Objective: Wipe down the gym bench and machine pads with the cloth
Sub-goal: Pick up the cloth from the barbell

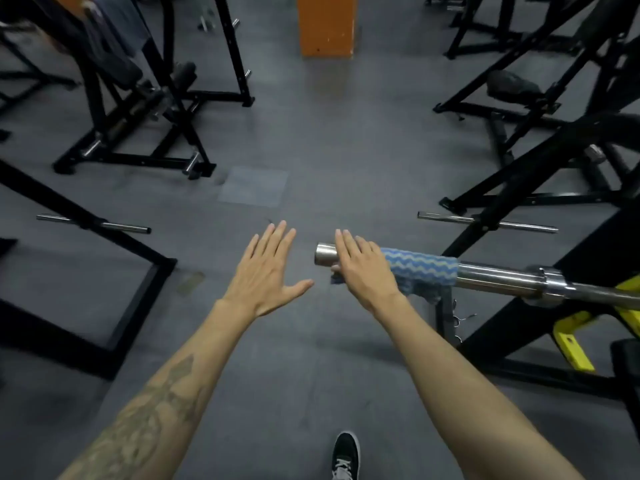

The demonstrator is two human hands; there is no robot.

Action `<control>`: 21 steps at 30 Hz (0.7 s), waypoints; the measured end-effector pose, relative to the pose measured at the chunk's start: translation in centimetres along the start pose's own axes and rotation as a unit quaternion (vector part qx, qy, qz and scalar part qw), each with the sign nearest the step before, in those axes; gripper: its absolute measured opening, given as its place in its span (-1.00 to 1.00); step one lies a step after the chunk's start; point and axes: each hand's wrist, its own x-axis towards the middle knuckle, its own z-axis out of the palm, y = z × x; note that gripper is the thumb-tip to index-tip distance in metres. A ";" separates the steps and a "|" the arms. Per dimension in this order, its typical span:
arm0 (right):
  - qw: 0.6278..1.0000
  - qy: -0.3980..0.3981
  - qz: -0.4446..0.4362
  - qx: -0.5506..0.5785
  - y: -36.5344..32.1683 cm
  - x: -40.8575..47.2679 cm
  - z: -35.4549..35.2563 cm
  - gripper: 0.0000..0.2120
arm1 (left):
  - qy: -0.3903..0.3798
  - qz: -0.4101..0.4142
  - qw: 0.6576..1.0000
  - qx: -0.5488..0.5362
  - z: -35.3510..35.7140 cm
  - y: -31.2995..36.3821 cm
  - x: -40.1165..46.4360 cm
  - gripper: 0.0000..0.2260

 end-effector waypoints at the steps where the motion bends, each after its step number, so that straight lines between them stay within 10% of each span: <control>1: 0.999 0.035 -0.014 0.031 0.5 -0.1 0.2 -0.38 | -0.008 0.001 1.000 -0.003 0.1 0.1 0.0 -0.07; 5: 0.988 0.064 0.026 0.136 2.8 -1.7 -2.8 -0.71 | 0.005 0.023 1.000 -0.009 0.1 1.9 0.8 -0.12; 21: 0.948 0.240 0.205 0.027 15.4 -22.7 -10.2 -0.76 | -0.014 0.263 0.964 -0.020 -0.5 24.8 3.4 -0.22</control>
